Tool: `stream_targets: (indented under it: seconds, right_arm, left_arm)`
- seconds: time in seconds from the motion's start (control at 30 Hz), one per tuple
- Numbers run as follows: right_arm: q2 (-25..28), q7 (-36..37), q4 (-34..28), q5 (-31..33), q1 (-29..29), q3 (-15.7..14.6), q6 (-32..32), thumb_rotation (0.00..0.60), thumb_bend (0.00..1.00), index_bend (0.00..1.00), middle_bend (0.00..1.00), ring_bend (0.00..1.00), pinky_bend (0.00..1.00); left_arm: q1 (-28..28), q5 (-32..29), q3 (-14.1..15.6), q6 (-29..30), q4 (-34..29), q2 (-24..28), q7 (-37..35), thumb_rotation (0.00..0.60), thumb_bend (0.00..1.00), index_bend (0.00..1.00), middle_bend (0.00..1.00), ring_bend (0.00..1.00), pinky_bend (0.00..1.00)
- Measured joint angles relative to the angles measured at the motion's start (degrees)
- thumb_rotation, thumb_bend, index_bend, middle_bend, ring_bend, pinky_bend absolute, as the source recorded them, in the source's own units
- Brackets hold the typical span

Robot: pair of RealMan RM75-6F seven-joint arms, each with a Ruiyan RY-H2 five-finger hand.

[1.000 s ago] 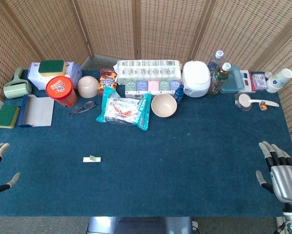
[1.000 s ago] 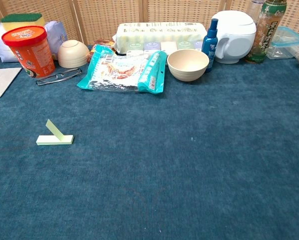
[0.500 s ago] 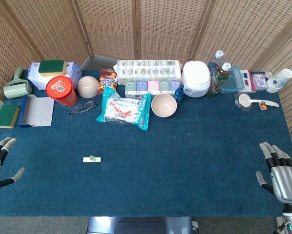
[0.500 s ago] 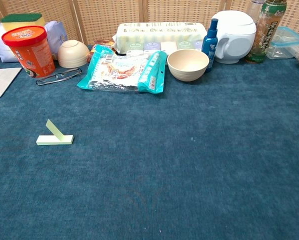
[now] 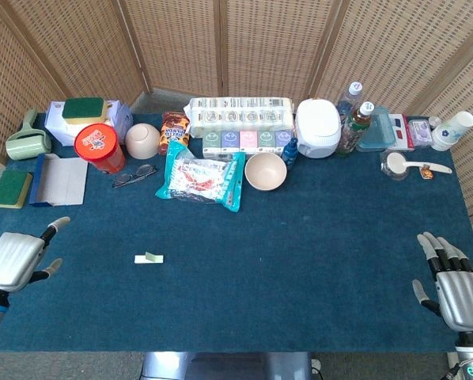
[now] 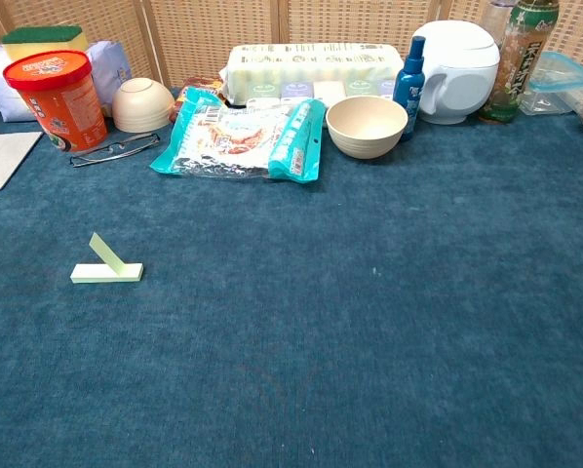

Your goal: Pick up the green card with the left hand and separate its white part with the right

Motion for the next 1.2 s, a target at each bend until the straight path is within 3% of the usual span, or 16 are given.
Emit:
stream_targets:
  seconds: [0.57, 1.2]
  right_arm:
    - [-0.58, 1.13, 0.89, 0.29, -0.37, -0.09, 0.25, 0.600, 0.40, 0.00, 0.12, 0.10, 0.18]
    - [-1.66, 2.47, 2.46, 1.25, -0.22, -0.17, -0.98, 0.600, 0.40, 0.00, 0.12, 0.10, 0.18]
  left_arm:
    - [-5.61, -6.09, 0.13, -9.07, 0.47, -4.53, 3.40, 0.600, 0.25, 0.32, 0.96, 1.00, 1.00]
    - [-10.63, -12.11, 0.20, -14.02, 4.12, -12.44, 9.53, 0.600, 0.29, 0.39, 0.97, 1.00, 1.00]
